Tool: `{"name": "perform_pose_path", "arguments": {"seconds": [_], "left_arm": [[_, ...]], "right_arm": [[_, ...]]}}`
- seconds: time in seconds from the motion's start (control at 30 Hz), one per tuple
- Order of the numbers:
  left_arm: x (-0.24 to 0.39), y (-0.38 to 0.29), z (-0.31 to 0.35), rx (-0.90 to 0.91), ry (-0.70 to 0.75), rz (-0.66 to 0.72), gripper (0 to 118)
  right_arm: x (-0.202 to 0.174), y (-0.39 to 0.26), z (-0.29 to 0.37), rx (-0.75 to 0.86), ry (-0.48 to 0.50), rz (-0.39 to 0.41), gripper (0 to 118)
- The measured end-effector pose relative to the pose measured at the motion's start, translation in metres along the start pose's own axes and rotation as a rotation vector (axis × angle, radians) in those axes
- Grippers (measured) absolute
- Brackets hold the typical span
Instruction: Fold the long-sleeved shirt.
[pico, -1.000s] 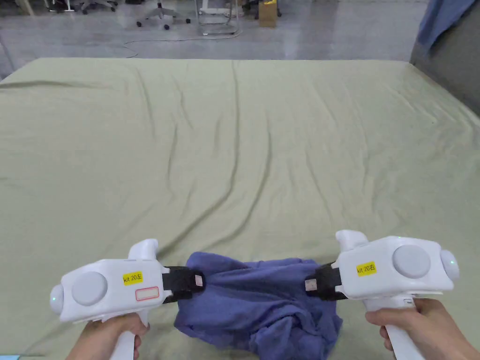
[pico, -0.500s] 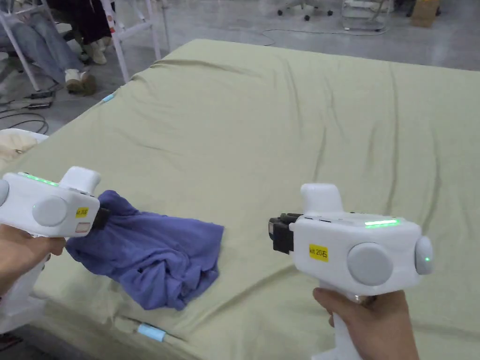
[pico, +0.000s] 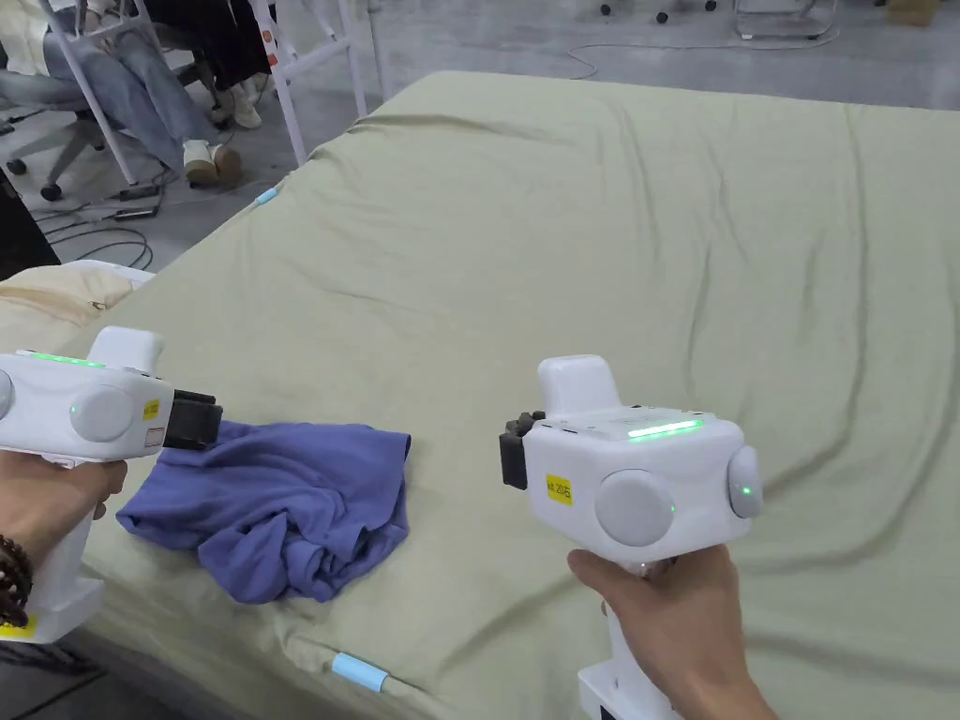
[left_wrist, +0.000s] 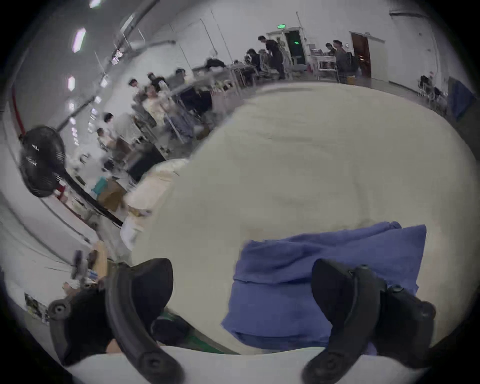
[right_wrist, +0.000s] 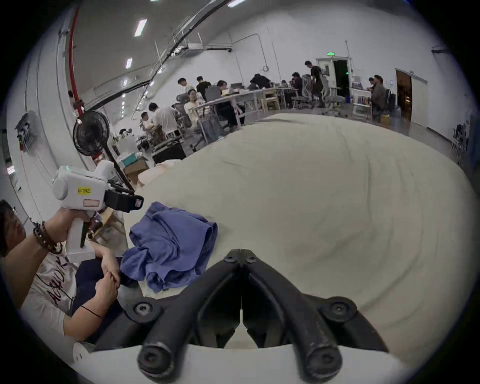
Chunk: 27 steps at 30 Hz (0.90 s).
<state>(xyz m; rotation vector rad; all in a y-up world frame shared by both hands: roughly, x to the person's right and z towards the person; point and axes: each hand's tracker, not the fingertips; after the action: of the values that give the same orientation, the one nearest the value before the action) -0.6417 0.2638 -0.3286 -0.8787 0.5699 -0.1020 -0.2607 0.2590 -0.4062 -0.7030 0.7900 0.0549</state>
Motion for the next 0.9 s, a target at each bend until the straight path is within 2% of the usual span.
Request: {"name": "perform_pose_path", "arguments": {"seconds": [0.07, 0.1, 0.13, 0.17, 0.2, 0.23, 0.43, 0.57, 0.67, 0.7, 0.77, 0.83, 0.9], "left_arm": [[0.015, 0.002, 0.032, 0.132, 0.164, -0.004, 107], [0.022, 0.001, 0.053, 0.221, 0.173, 0.010, 102], [0.031, 0.000, 0.077, 0.309, 0.123, 0.032, 90], [0.042, -0.001, 0.097, 0.375, 0.065, 0.058, 65], [0.058, 0.000, 0.117, 0.415, 0.014, 0.066, 21], [0.073, 0.000, 0.136, 0.439, -0.012, 0.073, 6], [0.180, -0.018, 0.251, 0.743, -0.213, 0.150, 5], [0.241, -0.034, 0.293, 0.862, -0.295, 0.121, 5], [0.280, -0.050, 0.314, 0.883, -0.404, 0.122, 5], [0.290, -0.056, 0.317, 0.881, -0.436, 0.111, 5], [0.309, -0.067, 0.324, 0.881, -0.451, 0.095, 5], [0.325, -0.080, 0.323, 0.887, -0.458, 0.070, 5], [0.339, -0.087, 0.320, 0.869, -0.484, 0.007, 5]], "right_arm": [[0.008, 0.004, 0.020, 0.043, -0.001, -0.003, 0], [0.013, 0.006, 0.033, 0.068, -0.019, -0.002, 0], [0.019, 0.007, 0.047, 0.090, -0.041, 0.012, 0], [0.025, 0.008, 0.062, 0.115, -0.062, 0.027, 0], [0.031, 0.010, 0.078, 0.143, -0.090, 0.034, 0], [0.040, 0.009, 0.098, 0.173, -0.114, 0.042, 0], [0.094, -0.004, 0.234, 0.352, -0.313, 0.058, 0], [0.121, -0.035, 0.320, 0.445, -0.569, 0.090, 0], [0.144, -0.074, 0.369, 0.518, -0.665, 0.014, 0], [0.152, -0.084, 0.380, 0.485, -0.672, 0.030, 0], [0.164, -0.107, 0.395, 0.458, -0.751, 0.025, 0], [0.177, -0.134, 0.404, 0.479, -0.765, 0.025, 0], [0.184, -0.156, 0.403, 0.529, -0.836, 0.037, 0]]}}
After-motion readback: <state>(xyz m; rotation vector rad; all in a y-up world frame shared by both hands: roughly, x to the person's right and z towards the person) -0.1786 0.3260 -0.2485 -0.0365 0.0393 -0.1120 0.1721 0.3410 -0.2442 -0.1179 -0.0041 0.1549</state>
